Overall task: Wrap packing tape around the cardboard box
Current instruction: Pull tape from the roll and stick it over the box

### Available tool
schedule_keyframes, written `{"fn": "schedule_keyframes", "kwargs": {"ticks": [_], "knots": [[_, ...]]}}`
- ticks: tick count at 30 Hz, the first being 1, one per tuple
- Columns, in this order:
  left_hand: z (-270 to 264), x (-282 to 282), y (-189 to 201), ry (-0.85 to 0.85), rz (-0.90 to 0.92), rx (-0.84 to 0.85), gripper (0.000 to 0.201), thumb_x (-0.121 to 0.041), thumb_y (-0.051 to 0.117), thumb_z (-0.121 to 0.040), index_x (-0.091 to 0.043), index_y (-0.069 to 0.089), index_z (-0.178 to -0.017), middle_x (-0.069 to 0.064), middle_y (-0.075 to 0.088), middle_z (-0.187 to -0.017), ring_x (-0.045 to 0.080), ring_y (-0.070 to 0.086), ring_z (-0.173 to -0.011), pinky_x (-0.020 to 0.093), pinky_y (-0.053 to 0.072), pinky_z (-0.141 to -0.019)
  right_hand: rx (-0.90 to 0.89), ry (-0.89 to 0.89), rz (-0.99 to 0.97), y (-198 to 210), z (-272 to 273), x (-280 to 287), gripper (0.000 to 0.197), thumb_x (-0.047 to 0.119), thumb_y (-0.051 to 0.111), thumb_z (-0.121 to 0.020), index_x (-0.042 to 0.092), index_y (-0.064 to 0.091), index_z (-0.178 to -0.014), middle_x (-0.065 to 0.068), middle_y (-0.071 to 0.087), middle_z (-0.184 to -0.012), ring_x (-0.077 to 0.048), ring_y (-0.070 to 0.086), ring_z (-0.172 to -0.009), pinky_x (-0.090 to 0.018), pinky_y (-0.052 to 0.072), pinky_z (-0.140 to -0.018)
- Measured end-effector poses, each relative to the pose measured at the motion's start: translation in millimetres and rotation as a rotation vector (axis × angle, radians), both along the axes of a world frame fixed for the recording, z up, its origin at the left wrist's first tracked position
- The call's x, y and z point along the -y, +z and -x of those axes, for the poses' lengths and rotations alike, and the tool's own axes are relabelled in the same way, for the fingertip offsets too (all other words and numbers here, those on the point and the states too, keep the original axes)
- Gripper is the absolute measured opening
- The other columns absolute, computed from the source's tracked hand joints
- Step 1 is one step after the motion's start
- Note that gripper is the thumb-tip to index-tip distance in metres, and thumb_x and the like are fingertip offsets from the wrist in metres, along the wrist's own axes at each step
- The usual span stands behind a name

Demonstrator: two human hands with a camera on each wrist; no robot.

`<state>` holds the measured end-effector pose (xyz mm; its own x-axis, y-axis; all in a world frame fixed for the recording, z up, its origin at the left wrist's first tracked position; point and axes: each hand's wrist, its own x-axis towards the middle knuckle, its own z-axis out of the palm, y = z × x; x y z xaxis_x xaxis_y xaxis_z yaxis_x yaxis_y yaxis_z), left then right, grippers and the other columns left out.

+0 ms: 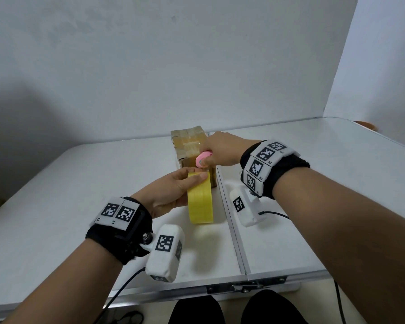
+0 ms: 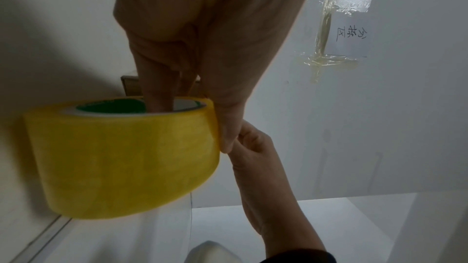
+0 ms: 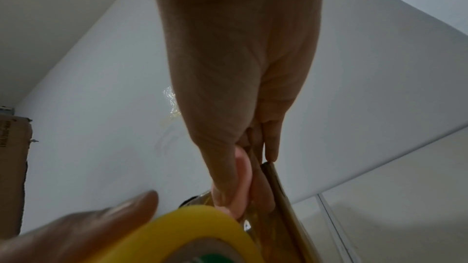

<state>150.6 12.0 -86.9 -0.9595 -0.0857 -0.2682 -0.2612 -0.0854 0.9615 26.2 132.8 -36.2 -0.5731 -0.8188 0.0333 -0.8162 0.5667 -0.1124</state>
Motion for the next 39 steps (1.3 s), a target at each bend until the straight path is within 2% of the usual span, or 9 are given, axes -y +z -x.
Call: {"fn": "schedule_keyframes", "kwargs": {"ticks": [4, 10, 16, 19, 24, 29, 33, 36, 39], "knots": [[0, -1, -1, 0.013, -0.007, -0.004, 0.041, -0.021, 0.065, -0.09, -0.012, 0.058, -0.129, 0.004, 0.075, -0.105, 0.013, 0.074, -0.085, 0.03, 0.06, -0.078, -0.011, -0.006, 0.009, -1, -1, 1, 0.03, 0.033, 0.059, -0.089, 0.007, 0.068, -0.102, -0.009, 0.067, -0.101, -0.022, 0.055, -0.086, -0.03, 0.036, -0.068], [0, -2, 1, 0.038, -0.016, -0.01, 0.04, -0.019, 0.065, -0.09, -0.006, 0.058, -0.128, 0.007, 0.075, -0.104, 0.014, 0.075, -0.083, 0.028, 0.06, -0.075, 0.001, 0.006, -0.031, 1, -4, 5, 0.034, 0.031, 0.059, -0.09, 0.003, 0.068, -0.107, -0.015, 0.069, -0.108, -0.029, 0.064, -0.096, -0.023, 0.031, -0.053], [2, -5, 3, 0.058, -0.014, -0.008, 0.041, -0.018, 0.065, -0.09, -0.003, 0.058, -0.127, 0.003, 0.078, -0.092, 0.011, 0.075, -0.077, 0.023, 0.059, -0.065, -0.003, 0.016, -0.067, 3, -5, 7, 0.032, 0.029, 0.06, -0.09, 0.005, 0.069, -0.109, -0.014, 0.07, -0.109, -0.029, 0.065, -0.101, -0.028, 0.038, -0.067], [1, -4, 2, 0.056, -0.027, -0.005, 0.04, -0.018, 0.064, -0.09, -0.003, 0.058, -0.128, 0.004, 0.077, -0.096, 0.012, 0.075, -0.078, 0.023, 0.059, -0.066, -0.011, 0.016, -0.082, 4, -7, 8, 0.03, 0.028, 0.061, -0.088, 0.006, 0.069, -0.107, -0.013, 0.071, -0.107, -0.025, 0.063, -0.09, -0.026, 0.037, -0.059], [1, -3, 1, 0.052, -0.043, -0.001, 0.04, -0.018, 0.064, -0.091, -0.004, 0.058, -0.128, 0.007, 0.075, -0.104, 0.013, 0.075, -0.082, 0.026, 0.06, -0.073, -0.027, 0.016, -0.086, 1, -8, 10, 0.032, 0.028, 0.06, -0.087, 0.005, 0.07, -0.106, -0.015, 0.071, -0.107, -0.03, 0.066, -0.098, -0.028, 0.039, -0.065], [1, -3, 2, 0.055, -0.046, 0.002, 0.042, -0.019, 0.065, -0.09, -0.006, 0.058, -0.129, 0.008, 0.074, -0.109, 0.014, 0.075, -0.086, 0.027, 0.06, -0.076, -0.063, 0.002, -0.161, 3, -12, 17, 0.031, 0.028, 0.059, -0.087, 0.005, 0.072, -0.104, -0.009, 0.066, -0.091, -0.022, 0.057, -0.08, -0.023, 0.033, -0.051], [1, -4, 4, 0.055, -0.045, 0.007, 0.042, -0.02, 0.066, -0.089, -0.006, 0.057, -0.128, 0.008, 0.075, -0.107, 0.015, 0.075, -0.086, 0.027, 0.06, -0.076, -0.105, -0.006, -0.244, 7, -16, 20, 0.032, 0.03, 0.056, -0.091, 0.006, 0.071, -0.105, -0.006, 0.064, -0.092, -0.021, 0.056, -0.083, -0.026, 0.04, -0.062], [0, -4, 5, 0.048, -0.029, 0.009, 0.041, -0.02, 0.066, -0.089, -0.005, 0.058, -0.127, 0.006, 0.076, -0.102, 0.014, 0.075, -0.085, 0.026, 0.06, -0.076, -0.105, -0.022, -0.311, 7, -14, 26, 0.021, 0.03, 0.054, -0.094, 0.011, 0.063, -0.089, 0.001, 0.055, -0.073, -0.021, 0.053, -0.082, -0.022, 0.036, -0.056], [0, -3, 6, 0.04, -0.019, 0.013, 0.041, -0.021, 0.066, -0.09, -0.005, 0.059, -0.127, 0.007, 0.076, -0.104, 0.014, 0.075, -0.085, 0.026, 0.06, -0.077, -0.103, -0.053, -0.327, 7, -15, 30, 0.037, 0.031, 0.052, -0.096, 0.01, 0.051, -0.066, 0.001, 0.043, -0.062, -0.017, 0.047, -0.061, -0.021, 0.029, -0.049]]}}
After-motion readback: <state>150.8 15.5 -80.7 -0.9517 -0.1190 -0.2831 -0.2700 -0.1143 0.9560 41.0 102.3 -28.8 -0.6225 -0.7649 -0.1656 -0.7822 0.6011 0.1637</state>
